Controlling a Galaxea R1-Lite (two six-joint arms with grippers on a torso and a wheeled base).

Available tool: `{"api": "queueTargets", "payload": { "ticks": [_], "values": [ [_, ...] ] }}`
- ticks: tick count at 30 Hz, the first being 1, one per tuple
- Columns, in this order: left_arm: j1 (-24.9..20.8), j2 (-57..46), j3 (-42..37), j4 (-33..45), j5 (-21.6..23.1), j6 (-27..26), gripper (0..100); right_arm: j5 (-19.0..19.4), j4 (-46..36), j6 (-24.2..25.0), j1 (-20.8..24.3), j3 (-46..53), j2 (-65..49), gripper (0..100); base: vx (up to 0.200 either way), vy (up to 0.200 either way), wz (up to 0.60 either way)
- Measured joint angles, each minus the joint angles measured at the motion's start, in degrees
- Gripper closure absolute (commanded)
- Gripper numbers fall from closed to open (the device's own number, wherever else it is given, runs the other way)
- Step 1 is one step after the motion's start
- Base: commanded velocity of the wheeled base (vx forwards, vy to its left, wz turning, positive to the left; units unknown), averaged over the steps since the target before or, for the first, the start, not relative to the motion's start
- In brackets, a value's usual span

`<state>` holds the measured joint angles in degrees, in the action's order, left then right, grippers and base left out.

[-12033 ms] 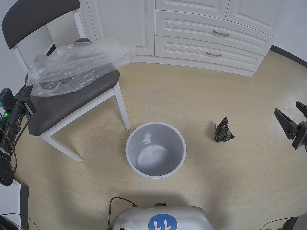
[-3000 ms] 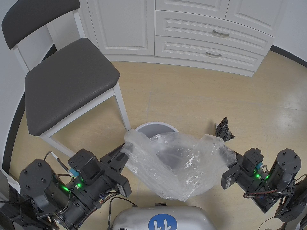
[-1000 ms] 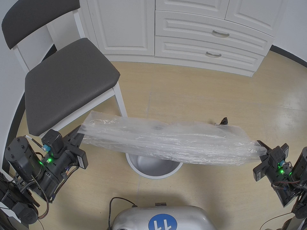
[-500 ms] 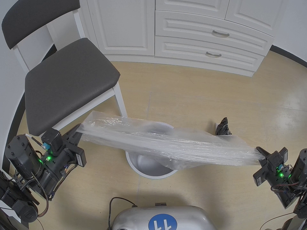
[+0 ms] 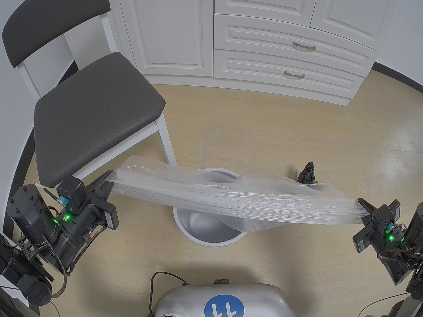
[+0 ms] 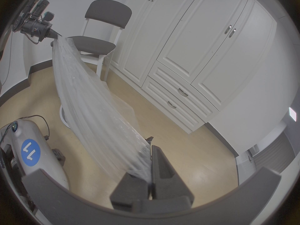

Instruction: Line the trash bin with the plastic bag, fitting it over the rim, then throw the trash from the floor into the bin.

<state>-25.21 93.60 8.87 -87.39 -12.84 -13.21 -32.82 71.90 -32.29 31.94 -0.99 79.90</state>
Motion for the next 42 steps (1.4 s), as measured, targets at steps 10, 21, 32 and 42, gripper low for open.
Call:
{"api": "queueTargets", "payload": {
  "ticks": [10, 21, 32, 42],
  "values": [
    [-0.2, 0.5, -0.2, -0.4, 0.4, 0.0, 100, 0.0, -0.2, 0.0, 0.9, 0.0, 0.1, 100, 0.0, 0.0, 0.0],
    [-4.0, 2.2, -0.5, -0.4, 1.8, 0.8, 100, 0.1, 0.6, 0.9, 3.9, -0.1, 1.9, 100, 0.0, 0.0, 0.0],
    [-7.8, 3.2, 0.4, -0.4, 2.0, 2.7, 100, 0.3, 0.9, 7.2, 9.5, -3.3, 3.8, 100, 0.0, 0.0, 0.0],
    [-11.1, 3.8, 2.9, -0.4, 2.0, 7.1, 100, 0.4, 2.2, 19.7, 20.2, -9.1, 7.6, 100, 0.0, 0.0, 0.0]
  ]
}}
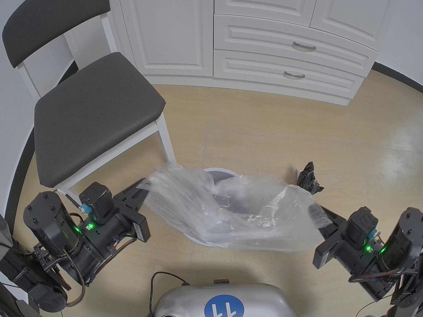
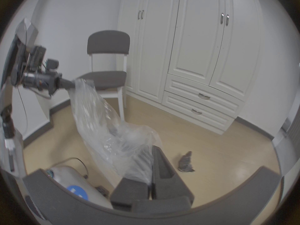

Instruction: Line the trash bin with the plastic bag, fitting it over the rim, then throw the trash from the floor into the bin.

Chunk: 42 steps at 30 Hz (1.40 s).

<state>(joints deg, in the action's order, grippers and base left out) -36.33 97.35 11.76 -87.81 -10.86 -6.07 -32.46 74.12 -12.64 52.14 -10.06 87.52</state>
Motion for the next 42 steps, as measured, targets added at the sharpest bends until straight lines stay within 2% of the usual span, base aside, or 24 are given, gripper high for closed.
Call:
{"api": "queueTargets", "payload": {
  "ticks": [7, 10, 13, 18, 27, 33, 42],
  "values": [
    [-6.8, 1.6, 3.0, 0.0, -0.5, 6.3, 100, 0.7, 5.5, 6.2, 6.4, -2.6, 4.9, 100, 0.0, 0.0, 0.0],
    [-10.4, 2.1, 4.1, 0.0, -1.3, 8.5, 100, 1.2, 7.4, 7.6, 7.5, -3.4, 7.0, 100, 0.0, 0.0, 0.0],
    [-14.1, 3.0, 5.3, 0.0, -4.0, 10.1, 100, 1.6, 9.3, 9.3, 8.0, -4.2, 9.2, 100, 0.0, 0.0, 0.0],
    [-17.7, 5.2, 6.8, -0.1, -6.5, 11.2, 100, 2.7, 12.7, 10.8, 8.4, -4.7, 12.5, 100, 0.0, 0.0, 0.0],
    [-18.6, 7.5, 7.4, 0.0, -6.6, 13.0, 100, 3.4, 13.9, 11.6, 8.1, -4.8, 16.0, 100, 0.0, 0.0, 0.0],
    [-16.7, 9.4, 7.7, 0.0, -6.6, 13.6, 100, 7.7, 13.9, 14.1, 5.9, -5.0, 17.6, 100, 0.0, 0.0, 0.0],
    [-11.9, 14.9, 10.8, 0.0, -6.4, 17.2, 100, 14.0, 13.9, 19.0, -1.7, -7.5, 22.0, 100, 0.0, 0.0, 0.0]
  ]
}}
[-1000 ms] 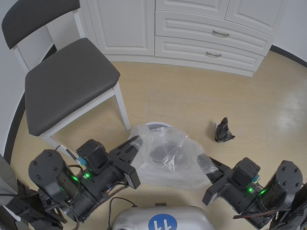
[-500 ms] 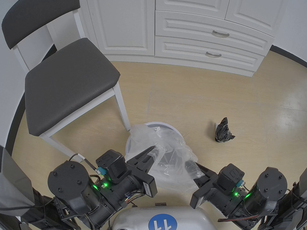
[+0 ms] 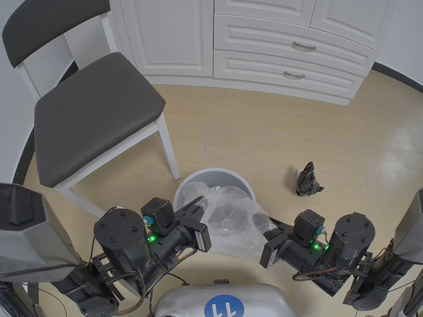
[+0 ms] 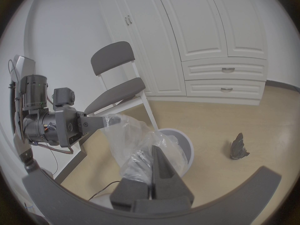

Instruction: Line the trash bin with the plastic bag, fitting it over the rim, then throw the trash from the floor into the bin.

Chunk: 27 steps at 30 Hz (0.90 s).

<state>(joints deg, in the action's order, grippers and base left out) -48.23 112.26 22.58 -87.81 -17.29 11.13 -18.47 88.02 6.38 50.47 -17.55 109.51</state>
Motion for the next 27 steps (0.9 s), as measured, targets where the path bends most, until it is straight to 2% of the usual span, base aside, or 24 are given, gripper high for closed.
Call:
{"api": "queueTargets", "payload": {
  "ticks": [5, 10, 16, 27],
  "values": [
    [3.6, 4.5, 2.9, 0.0, 0.0, 0.8, 100, 3.6, 0.1, 4.4, -5.2, -3.3, 4.9, 100, 0.0, 0.0, 0.0],
    [7.2, 8.9, 7.0, -0.1, 0.2, 5.2, 100, 5.6, 0.2, 8.1, -10.6, -8.8, 10.9, 100, 0.0, 0.0, 0.0],
    [11.3, 12.0, 10.5, 0.0, 0.5, 7.6, 100, 8.2, 0.1, 8.9, -16.4, -12.3, 15.1, 100, 0.0, 0.0, 0.0],
    [15.3, 15.7, 13.7, 0.1, 2.3, 10.1, 100, 8.6, -1.9, 8.8, -21.4, -14.6, 16.9, 100, 0.0, 0.0, 0.0]
  ]
}}
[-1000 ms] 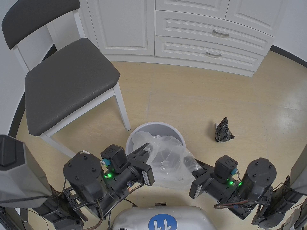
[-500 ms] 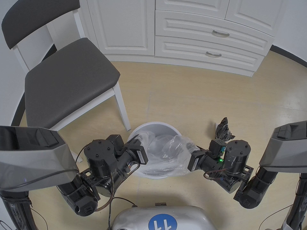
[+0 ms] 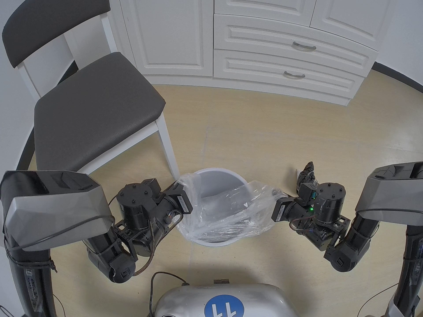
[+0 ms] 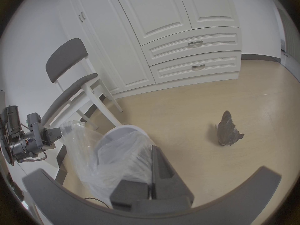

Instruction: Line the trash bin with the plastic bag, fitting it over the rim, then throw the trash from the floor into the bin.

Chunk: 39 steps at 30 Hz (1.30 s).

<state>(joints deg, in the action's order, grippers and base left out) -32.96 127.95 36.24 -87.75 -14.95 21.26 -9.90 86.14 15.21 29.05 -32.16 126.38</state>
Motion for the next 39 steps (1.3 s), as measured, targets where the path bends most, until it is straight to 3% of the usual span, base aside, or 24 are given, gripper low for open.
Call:
{"api": "queueTargets", "payload": {
  "ticks": [11, 26, 32, 39],
  "values": [
    [4.3, 4.0, 2.5, 0.2, 0.7, -3.0, 100, 0.1, -16.0, -1.8, -5.9, -3.1, -0.4, 100, 0.0, 0.0, 0.0],
    [12.5, 2.2, -8.2, 0.4, 3.4, -24.7, 100, -2.1, -17.4, -13.4, -10.4, -1.9, -0.4, 100, 0.0, 0.0, 0.0],
    [14.7, 1.1, -11.9, 0.1, 4.2, -28.5, 100, -3.2, -16.7, -19.5, -12.1, 0.0, 1.2, 100, 0.0, 0.0, 0.0],
    [15.0, 0.6, -14.0, 0.0, 4.9, -29.1, 100, -3.3, -15.3, -21.2, -12.6, 2.4, 2.1, 100, 0.0, 0.0, 0.0]
  ]
}}
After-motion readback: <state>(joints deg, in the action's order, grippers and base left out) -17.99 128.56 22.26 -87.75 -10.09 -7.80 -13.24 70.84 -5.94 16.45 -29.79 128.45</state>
